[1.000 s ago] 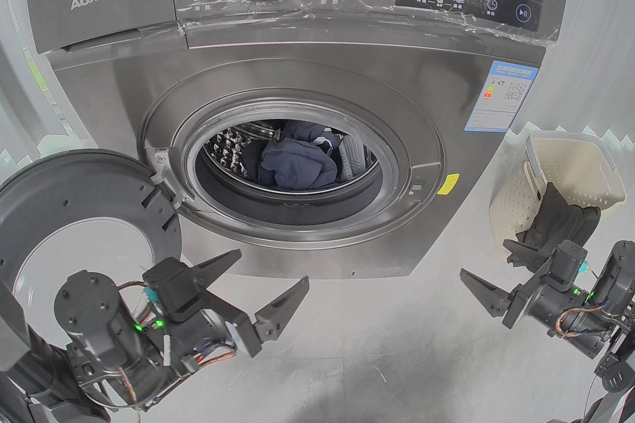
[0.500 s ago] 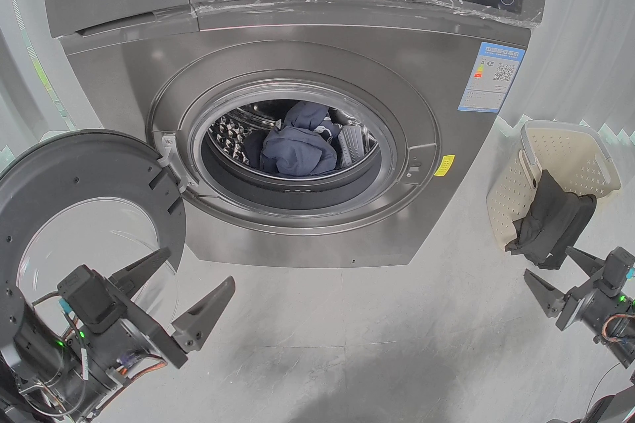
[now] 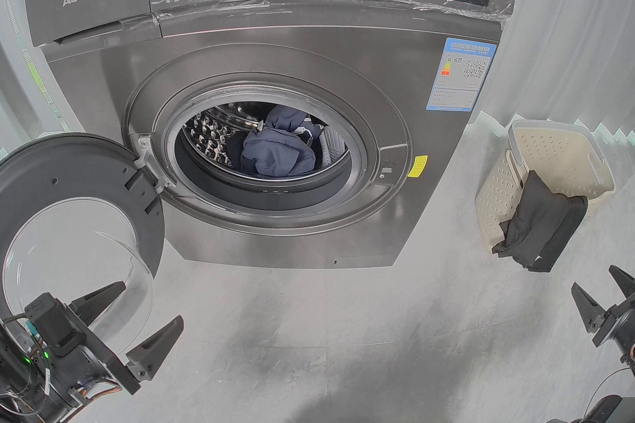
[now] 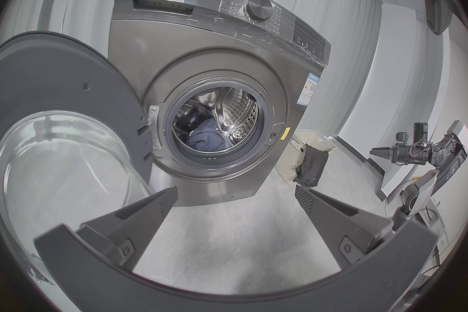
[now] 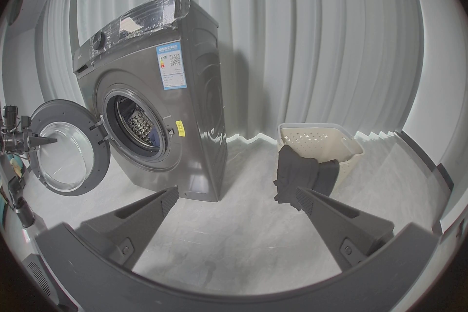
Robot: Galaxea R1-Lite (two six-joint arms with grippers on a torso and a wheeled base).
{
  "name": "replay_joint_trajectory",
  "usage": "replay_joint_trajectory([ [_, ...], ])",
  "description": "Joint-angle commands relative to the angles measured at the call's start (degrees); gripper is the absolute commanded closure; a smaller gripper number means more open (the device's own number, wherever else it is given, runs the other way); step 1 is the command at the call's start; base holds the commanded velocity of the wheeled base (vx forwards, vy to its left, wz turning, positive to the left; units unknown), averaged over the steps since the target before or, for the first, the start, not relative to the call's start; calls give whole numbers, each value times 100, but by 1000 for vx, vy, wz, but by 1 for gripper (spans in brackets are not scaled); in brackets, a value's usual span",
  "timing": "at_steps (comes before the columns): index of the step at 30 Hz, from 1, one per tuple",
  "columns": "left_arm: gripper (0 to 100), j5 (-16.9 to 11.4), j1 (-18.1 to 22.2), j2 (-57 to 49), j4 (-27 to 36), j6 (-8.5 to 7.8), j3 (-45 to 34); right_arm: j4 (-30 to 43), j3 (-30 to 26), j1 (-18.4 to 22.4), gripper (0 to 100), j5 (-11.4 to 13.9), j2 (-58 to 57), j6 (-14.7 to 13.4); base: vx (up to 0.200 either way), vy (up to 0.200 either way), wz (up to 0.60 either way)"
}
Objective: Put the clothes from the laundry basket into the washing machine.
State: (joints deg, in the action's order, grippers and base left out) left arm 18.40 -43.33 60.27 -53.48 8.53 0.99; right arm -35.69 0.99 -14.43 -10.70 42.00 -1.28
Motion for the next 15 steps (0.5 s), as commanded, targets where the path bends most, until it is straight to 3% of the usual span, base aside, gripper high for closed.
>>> replay_joint_trajectory([
  [1,0,-38,439,-1325,848,17,-99,607,-90,310,0,24,-1247,-4,0,-200,0],
  [8,0,-143,931,-2397,1982,17,-99,1337,-90,521,0,33,-2161,5,0,-200,0],
  [15,0,-934,1801,-3663,2905,-54,-99,2084,-90,679,0,42,-2978,5,0,-200,0],
])
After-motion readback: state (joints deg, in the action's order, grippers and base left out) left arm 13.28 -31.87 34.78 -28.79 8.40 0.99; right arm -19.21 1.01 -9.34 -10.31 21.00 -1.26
